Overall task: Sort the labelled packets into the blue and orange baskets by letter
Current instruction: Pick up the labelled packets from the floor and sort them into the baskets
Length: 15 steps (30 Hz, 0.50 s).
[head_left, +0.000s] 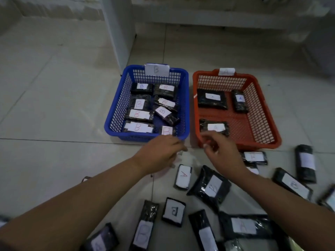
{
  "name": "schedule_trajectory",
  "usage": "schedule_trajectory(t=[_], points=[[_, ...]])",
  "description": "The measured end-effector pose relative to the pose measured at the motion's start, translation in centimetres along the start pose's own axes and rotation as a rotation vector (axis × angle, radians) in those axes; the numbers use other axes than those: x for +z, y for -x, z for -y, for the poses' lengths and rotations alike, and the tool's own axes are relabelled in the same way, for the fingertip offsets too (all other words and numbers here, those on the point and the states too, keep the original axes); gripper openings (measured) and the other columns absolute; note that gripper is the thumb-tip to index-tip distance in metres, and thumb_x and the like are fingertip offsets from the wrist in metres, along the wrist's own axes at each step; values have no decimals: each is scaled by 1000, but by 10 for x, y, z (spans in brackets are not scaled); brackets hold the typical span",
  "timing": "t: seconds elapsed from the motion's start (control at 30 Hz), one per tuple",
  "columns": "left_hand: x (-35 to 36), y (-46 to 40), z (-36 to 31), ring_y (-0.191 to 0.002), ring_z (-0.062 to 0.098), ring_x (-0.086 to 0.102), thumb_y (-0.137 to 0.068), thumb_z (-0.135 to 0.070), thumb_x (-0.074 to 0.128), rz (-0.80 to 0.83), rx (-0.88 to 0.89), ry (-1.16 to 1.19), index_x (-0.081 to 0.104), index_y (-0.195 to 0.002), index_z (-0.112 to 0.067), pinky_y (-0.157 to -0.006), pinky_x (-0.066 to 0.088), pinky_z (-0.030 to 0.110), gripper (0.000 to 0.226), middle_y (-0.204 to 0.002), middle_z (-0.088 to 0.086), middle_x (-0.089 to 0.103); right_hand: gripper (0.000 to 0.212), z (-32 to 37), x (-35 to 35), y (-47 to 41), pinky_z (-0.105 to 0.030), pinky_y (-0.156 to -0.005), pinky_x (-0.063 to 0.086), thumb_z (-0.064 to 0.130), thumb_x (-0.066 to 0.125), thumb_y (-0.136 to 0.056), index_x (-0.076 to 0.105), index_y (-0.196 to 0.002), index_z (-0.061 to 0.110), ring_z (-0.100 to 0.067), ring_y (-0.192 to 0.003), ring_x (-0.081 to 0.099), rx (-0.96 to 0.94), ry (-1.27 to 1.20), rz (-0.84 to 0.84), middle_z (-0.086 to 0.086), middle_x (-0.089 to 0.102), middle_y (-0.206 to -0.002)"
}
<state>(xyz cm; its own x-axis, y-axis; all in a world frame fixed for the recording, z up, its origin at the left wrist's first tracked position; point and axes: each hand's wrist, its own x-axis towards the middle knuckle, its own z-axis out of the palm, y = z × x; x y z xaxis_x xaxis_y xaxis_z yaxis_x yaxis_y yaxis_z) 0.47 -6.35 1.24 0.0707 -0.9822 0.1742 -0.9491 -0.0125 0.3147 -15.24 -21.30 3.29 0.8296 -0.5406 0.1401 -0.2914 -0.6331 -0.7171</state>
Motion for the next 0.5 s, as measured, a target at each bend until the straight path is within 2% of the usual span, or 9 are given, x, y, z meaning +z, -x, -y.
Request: schedule_trajectory(t=[0.07,0.13,0.2,0.3,0.37,0.4,0.47,0.5], points=[[12,2,-9,-119,23,49,-85,-5,57,183,-31,6,54,-129,-20,-91,46,37,47,-131,4,53,34,-9,-8,21,-19,-67,46,1,58,-84,60,-109,24,-3,-75,56,60,14,61,8,63,-93],[22,4,-15,-138,20,29,-87,3,51,314,-13,-38,37,-142,-29,-106,33,35,65,-151,1,31,33,-18,-13,38,-21,-65,46,-1,56,-84,58,-102,27,-5,-70,55,158,-25,63,7,62,-93],[25,1,-23,-145,18,13,-88,9,45,408,20,-80,25,-147,-33,-112,26,35,75,-158,-3,11,35,-30,-16,50,-29,-68,50,0,55,-84,57,-104,28,-10,-71,57,199,14,106,6,61,-95],[31,-5,-35,-146,19,6,-90,6,47,516,101,-197,26,-146,-31,-113,24,38,70,-159,-6,1,36,-42,-21,55,-34,-71,52,2,57,-83,58,-109,28,-13,-74,59,214,55,156,6,59,-97],[38,-6,-38,-146,19,7,-91,2,50,581,155,-276,33,-143,-27,-111,25,37,62,-159,-5,4,35,-47,-24,56,-34,-75,52,4,59,-83,58,-112,25,-14,-79,59,246,42,155,5,58,-99],[44,-5,-38,-145,20,11,-91,0,51,602,181,-287,40,-139,-23,-108,28,37,55,-158,-2,13,36,-49,-25,57,-33,-79,51,7,60,-83,57,-115,24,-15,-84,58,251,53,184,5,56,-102],[52,-2,-37,-135,21,38,-83,-4,63,513,246,-291,58,-122,-19,-96,40,33,42,-143,2,45,43,-55,-26,62,-28,-89,44,17,64,-84,51,-125,26,-14,-102,53,242,102,312,4,50,-116],[51,-1,-37,-123,21,51,-75,-6,69,484,240,-294,63,-112,-20,-87,45,30,40,-129,1,57,50,-58,-27,64,-25,-94,40,21,66,-84,46,-129,28,-13,-113,47,232,120,383,4,45,-126]])
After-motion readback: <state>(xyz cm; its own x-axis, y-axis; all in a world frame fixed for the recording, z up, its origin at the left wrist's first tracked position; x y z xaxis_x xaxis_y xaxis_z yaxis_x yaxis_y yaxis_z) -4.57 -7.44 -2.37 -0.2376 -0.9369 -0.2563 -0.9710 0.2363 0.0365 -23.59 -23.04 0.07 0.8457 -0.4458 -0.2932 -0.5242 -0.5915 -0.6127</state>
